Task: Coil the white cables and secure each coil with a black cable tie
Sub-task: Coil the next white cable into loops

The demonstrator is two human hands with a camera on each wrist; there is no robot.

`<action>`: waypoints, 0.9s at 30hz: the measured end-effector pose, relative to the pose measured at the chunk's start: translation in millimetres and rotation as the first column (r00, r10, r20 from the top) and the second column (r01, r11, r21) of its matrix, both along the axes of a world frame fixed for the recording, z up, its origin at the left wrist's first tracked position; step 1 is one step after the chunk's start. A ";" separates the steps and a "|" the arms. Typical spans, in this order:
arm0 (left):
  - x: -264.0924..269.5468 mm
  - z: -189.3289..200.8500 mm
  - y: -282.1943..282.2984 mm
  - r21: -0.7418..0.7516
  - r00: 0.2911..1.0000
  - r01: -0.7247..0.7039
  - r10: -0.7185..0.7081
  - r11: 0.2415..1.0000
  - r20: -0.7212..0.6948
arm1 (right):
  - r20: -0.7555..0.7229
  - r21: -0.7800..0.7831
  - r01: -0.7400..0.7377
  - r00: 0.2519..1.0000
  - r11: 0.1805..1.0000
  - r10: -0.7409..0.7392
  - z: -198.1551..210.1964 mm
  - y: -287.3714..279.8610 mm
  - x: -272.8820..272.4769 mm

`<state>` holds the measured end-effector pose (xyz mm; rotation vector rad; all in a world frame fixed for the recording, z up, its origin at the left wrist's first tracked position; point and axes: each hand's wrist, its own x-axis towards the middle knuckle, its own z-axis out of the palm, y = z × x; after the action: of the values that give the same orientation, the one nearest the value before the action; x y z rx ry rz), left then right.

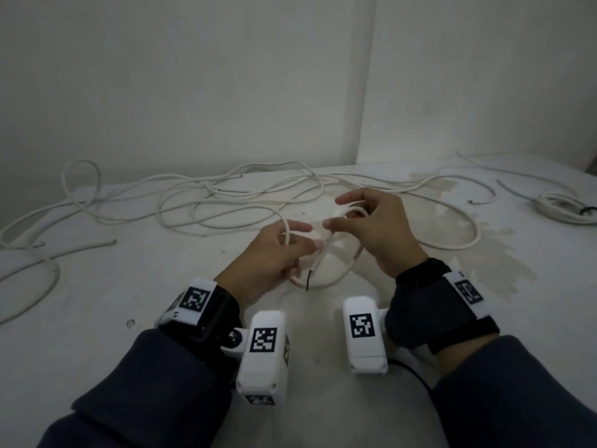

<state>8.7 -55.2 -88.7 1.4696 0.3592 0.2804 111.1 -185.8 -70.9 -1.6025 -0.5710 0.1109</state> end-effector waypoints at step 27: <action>11.6 -3.1 -1.1 -0.210 0.994 -0.034 0.054 0.977 0.092 | -0.356 0.056 -0.428 0.835 0.902 0.419 -2.6 -1.3 -5.6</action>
<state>20.3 -56.3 -91.8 1.2381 0.3322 0.3386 105.5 -187.0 -73.5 -1.4086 -0.6279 0.7367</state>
